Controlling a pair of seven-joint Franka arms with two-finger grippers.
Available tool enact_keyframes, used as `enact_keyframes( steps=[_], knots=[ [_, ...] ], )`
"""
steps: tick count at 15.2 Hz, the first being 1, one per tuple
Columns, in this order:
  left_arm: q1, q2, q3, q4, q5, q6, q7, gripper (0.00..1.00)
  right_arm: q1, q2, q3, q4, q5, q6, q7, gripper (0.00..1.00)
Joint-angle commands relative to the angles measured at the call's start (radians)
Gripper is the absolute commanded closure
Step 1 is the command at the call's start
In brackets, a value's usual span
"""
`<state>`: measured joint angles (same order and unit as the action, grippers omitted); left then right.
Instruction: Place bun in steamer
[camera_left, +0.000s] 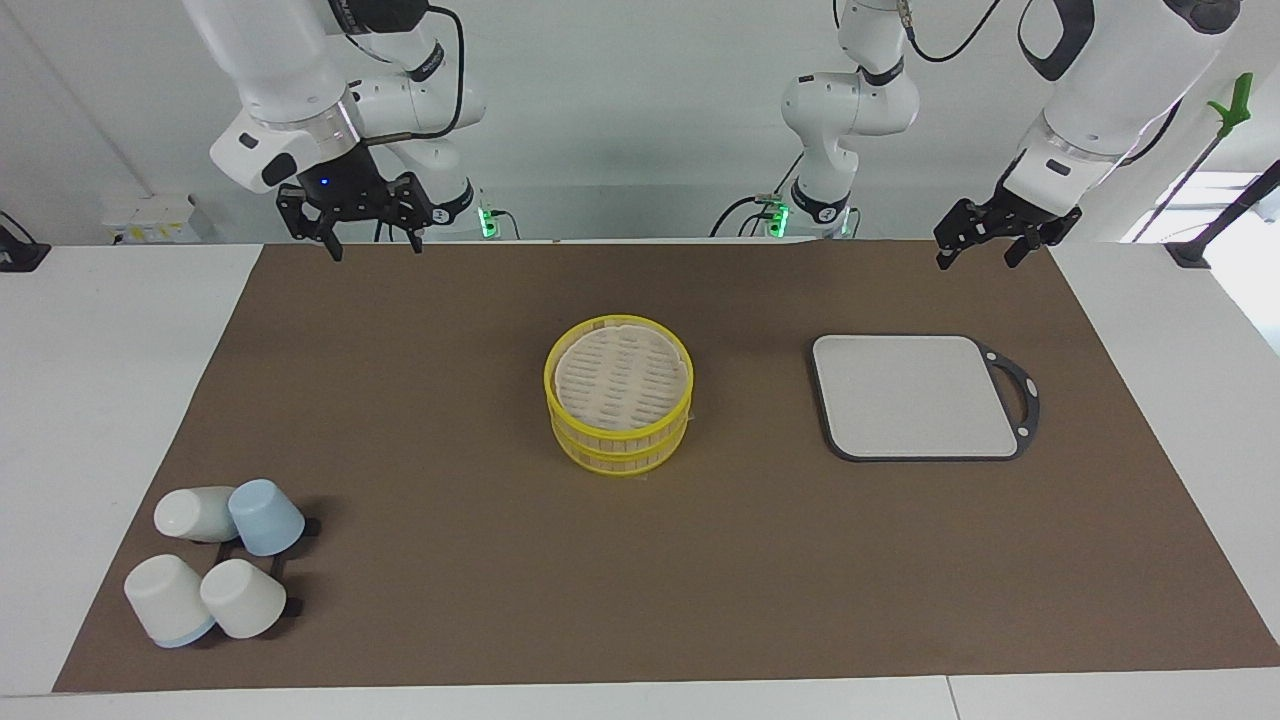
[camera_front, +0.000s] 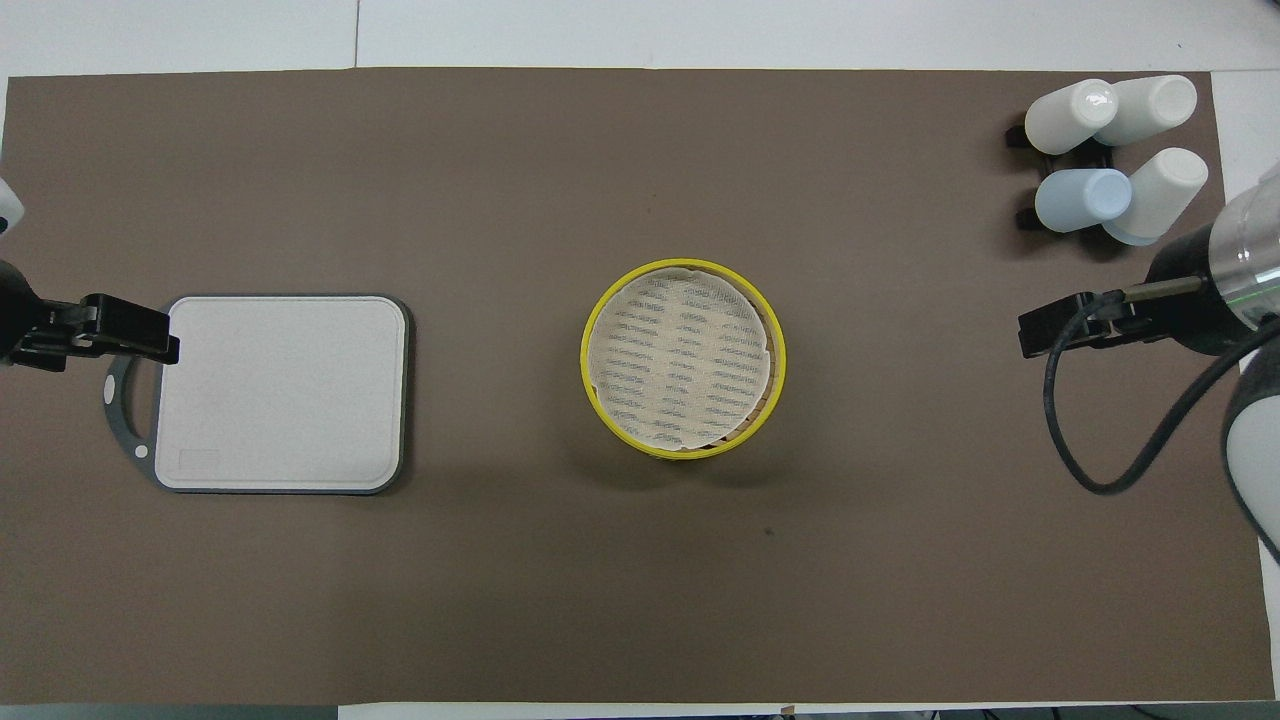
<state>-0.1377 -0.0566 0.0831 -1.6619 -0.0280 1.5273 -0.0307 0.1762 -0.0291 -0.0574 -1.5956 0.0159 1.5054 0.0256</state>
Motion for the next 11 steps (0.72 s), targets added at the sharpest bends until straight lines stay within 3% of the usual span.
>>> enact_keyframes(
  steps=[1,11],
  knots=[
    [0.012,-0.009,-0.002,-0.006,-0.016,0.010,0.020,0.00,-0.023,0.005,0.025,-0.010,-0.020,0.019,-0.009,0.00],
    [0.010,-0.009,-0.002,-0.004,-0.016,0.011,0.020,0.00,-0.081,0.032,0.062,0.014,-0.024,-0.014,-0.012,0.00]
  ],
)
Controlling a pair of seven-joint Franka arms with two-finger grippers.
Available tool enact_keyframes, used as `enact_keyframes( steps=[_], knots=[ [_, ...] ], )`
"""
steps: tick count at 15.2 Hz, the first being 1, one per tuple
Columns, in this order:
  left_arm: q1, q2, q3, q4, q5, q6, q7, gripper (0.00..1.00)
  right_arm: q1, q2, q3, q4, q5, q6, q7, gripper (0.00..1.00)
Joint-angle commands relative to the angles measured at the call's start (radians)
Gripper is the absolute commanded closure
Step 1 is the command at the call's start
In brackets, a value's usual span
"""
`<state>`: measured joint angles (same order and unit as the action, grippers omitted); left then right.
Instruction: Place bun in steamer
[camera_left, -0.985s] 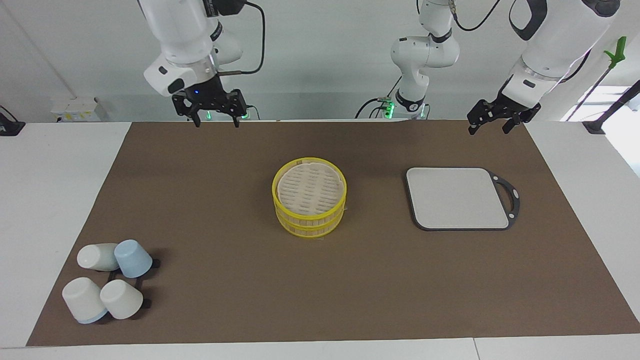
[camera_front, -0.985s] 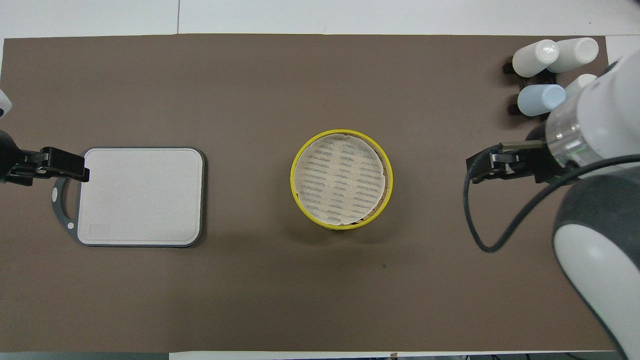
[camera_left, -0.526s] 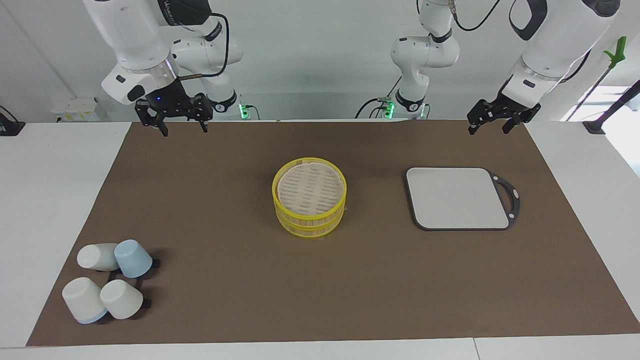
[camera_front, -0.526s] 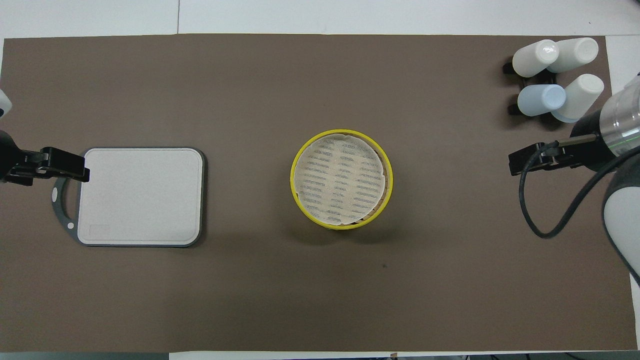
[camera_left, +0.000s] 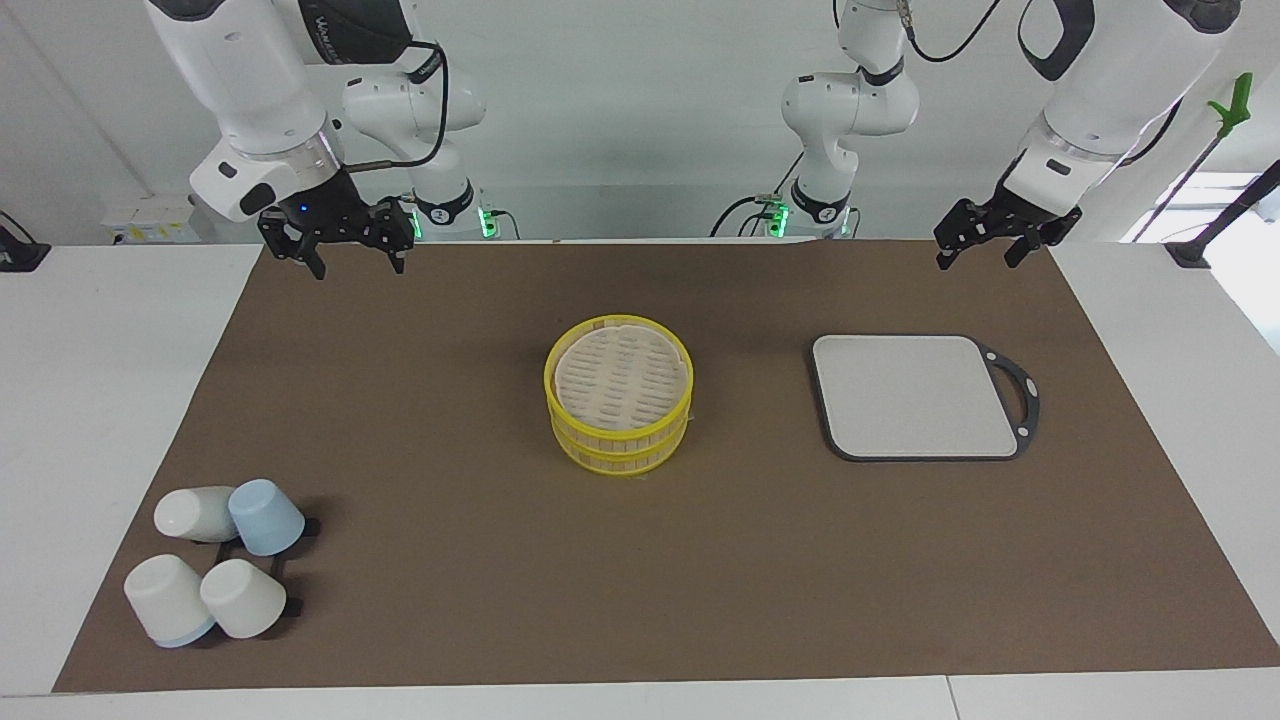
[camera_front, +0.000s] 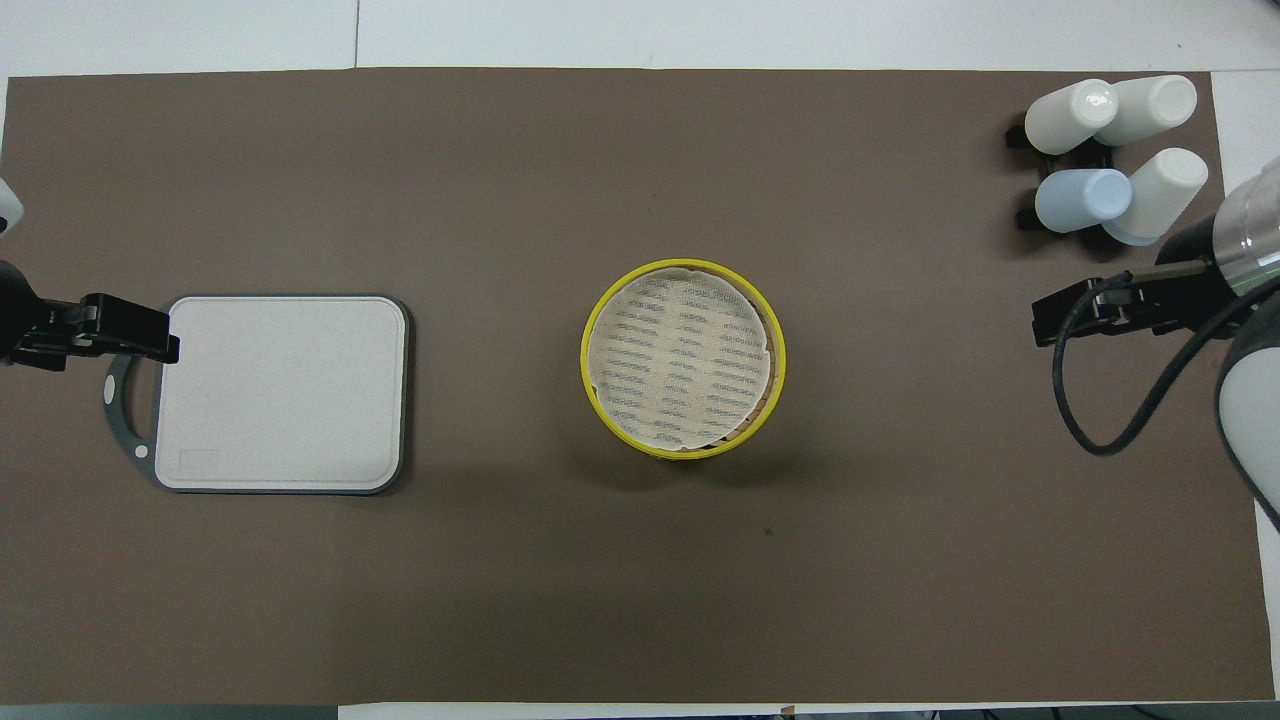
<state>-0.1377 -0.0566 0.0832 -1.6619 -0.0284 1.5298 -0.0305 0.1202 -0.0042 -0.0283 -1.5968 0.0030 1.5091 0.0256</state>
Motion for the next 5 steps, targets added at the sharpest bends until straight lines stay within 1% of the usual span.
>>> enact_keyframes(
  steps=[1,5],
  knots=[
    [0.009,-0.009,-0.002,-0.004,-0.016,0.009,0.020,0.00,-0.027,0.007,0.036,0.015,-0.011,-0.018,-0.012,0.00],
    [0.010,-0.009,-0.002,-0.004,-0.016,0.009,0.020,0.00,-0.030,0.007,0.036,0.017,-0.011,-0.018,-0.012,0.00]
  ],
)
